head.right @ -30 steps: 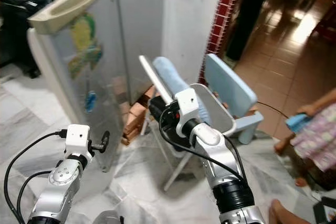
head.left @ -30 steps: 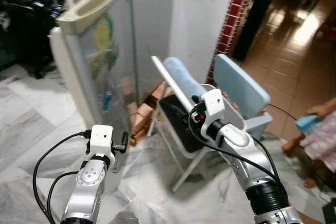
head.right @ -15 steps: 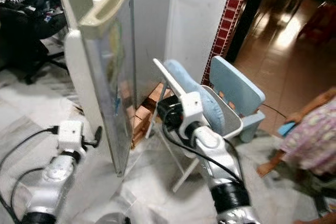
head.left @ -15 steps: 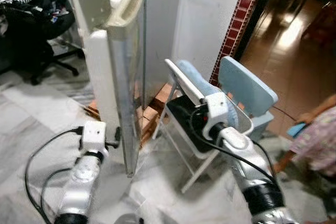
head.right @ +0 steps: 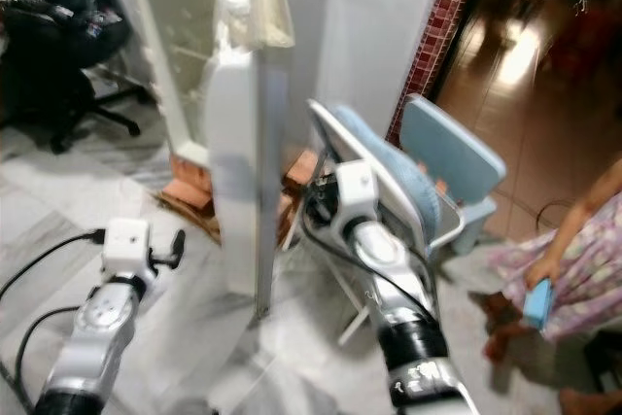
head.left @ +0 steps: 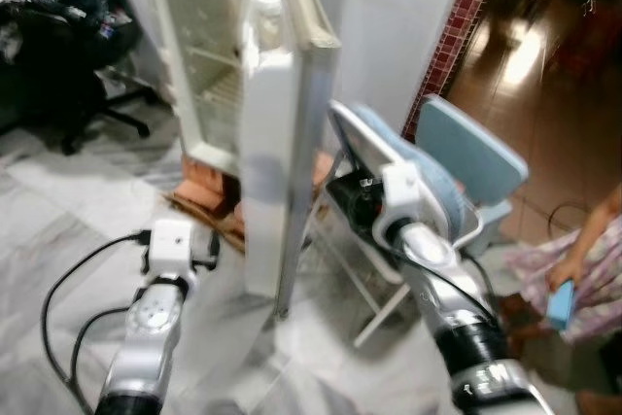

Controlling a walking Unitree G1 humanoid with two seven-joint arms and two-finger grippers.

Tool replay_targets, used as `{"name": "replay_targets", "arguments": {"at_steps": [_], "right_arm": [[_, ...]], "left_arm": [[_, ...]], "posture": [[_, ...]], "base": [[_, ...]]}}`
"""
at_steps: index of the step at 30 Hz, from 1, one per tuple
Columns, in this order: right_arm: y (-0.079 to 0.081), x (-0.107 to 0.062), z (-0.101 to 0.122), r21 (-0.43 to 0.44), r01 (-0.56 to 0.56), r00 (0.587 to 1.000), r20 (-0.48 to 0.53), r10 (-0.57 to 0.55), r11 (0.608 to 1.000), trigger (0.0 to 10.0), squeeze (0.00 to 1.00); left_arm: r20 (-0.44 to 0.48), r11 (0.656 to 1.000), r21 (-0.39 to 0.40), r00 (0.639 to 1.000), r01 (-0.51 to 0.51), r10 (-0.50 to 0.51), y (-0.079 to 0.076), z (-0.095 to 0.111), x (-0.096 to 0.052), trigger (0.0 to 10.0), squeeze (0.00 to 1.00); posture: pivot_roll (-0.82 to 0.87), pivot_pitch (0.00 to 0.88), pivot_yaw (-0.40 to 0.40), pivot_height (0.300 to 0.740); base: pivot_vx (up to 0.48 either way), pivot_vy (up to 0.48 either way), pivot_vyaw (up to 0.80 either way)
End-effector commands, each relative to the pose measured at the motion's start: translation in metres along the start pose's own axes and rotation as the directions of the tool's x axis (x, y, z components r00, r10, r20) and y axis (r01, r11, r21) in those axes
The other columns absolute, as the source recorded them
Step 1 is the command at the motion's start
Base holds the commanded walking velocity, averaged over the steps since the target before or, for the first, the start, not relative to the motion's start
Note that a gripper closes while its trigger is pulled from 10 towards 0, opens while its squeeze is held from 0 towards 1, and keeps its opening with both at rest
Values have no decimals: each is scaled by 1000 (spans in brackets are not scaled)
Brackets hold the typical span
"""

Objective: Restocking fridge

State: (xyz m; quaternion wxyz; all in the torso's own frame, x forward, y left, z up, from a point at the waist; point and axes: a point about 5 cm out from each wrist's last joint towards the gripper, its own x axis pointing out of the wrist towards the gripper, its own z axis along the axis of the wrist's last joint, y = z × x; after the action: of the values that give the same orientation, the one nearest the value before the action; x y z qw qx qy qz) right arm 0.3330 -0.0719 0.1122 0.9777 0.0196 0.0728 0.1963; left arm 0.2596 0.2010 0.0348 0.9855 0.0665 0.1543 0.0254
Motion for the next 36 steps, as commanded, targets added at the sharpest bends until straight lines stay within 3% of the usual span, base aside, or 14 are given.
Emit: {"name": "replay_targets", "arguments": {"at_steps": [1, 5, 8, 10, 12, 13, 14, 15, 19, 22, 23, 26, 32, 36], "right_arm": [[-9, 6, 4, 0, 71, 997, -2, -71, 997, 10000, 0], [13, 29, 20, 64, 99, 995, -13, -98, 993, 10000, 0], [39, 40, 41, 170, -19, 999, 33, 13, 985, 10000, 0], [46, 42, 46, 199, -57, 998, 50, 48, 978, 10000, 0], [65, 41, 62, 267, -215, 973, 135, 185, 939, 10000, 0], [78, 37, 71, 293, -340, 937, 193, 293, 894, 10000, 0], [91, 27, 77, 271, -490, 867, 254, 429, 829, 10000, 0], [90, 24, 73, 264, -509, 856, 256, 449, 819, 10000, 0], [69, 23, 46, 229, -406, 911, 179, 372, 885, 10000, 0], [60, 21, 38, 198, -370, 926, 161, 342, 908, 10000, 0], [43, 17, 29, 158, -299, 950, 145, 277, 941, 10000, 0], [15, 6, 17, 143, -190, 975, 141, 170, 971, 10000, 0], [-22, -15, 4, 123, -10, 989, 145, -8, 992, 10000, 0], [-32, -21, -3, 133, 45, 991, 123, -62, 990, 10000, 0]], "left_arm": [[41, 999, 1, 999, 35, -35, -13, 9, 3, 10000, 0], [38, 999, -1, 998, 45, -45, -18, 9, 5, 10000, 0], [37, 999, 3, 998, 48, -48, -20, 9, 6, 10000, 0], [37, 999, 3, 998, 49, -49, -21, 9, 6, 10000, 0], [35, 999, 4, 998, 49, -49, -21, 8, 5, 10000, 0], [35, 999, 2, 998, 47, -47, -21, 7, 4, 10000, 0], [27, 999, 0, 999, 44, -44, -20, 5, 3, 10000, 0], [24, 999, -2, 999, 45, -45, -21, 4, 3, 10000, 0], [21, 999, -3, 998, 52, -52, -23, 2, 2, 10000, 0], [23, 998, -3, 998, 56, -55, -23, 3, 2, 10000, 0], [22, 998, -12, 998, 55, -55, -23, 4, 3, 10000, 0], [30, 998, -16, 998, 58, -57, -22, 6, 5, 10000, 0], [78, 997, -26, 995, 67, -65, -20, 15, 6, 10000, 0], [94, 997, -18, 993, 79, -77, -21, 18, 6, 10000, 0]], "posture": [[96, 0, -55, 740], [100, 0, -61, 740], [107, 0, -69, 740], [112, 0, -75, 740], [116, 0, -81, 740], [116, 0, -82, 740], [115, 0, -84, 740], [112, 0, -84, 740], [108, 0, -79, 740], [102, 0, -73, 740], [98, 0, -70, 740], [92, 0, -66, 740], [85, 0, -58, 740], [83, 0, -53, 740]], "base": [[0, 0, 0], [0, 0, 0], [0, 0, 0], [0, 0, 0], [0, 0, 0], [0, 0, 0], [0, 0, 0], [0, 0, 0], [0, 0, 0], [0, 0, 0], [0, 0, 0], [0, 265, 0], [0, 480, 0], [0, 480, 0]]}}
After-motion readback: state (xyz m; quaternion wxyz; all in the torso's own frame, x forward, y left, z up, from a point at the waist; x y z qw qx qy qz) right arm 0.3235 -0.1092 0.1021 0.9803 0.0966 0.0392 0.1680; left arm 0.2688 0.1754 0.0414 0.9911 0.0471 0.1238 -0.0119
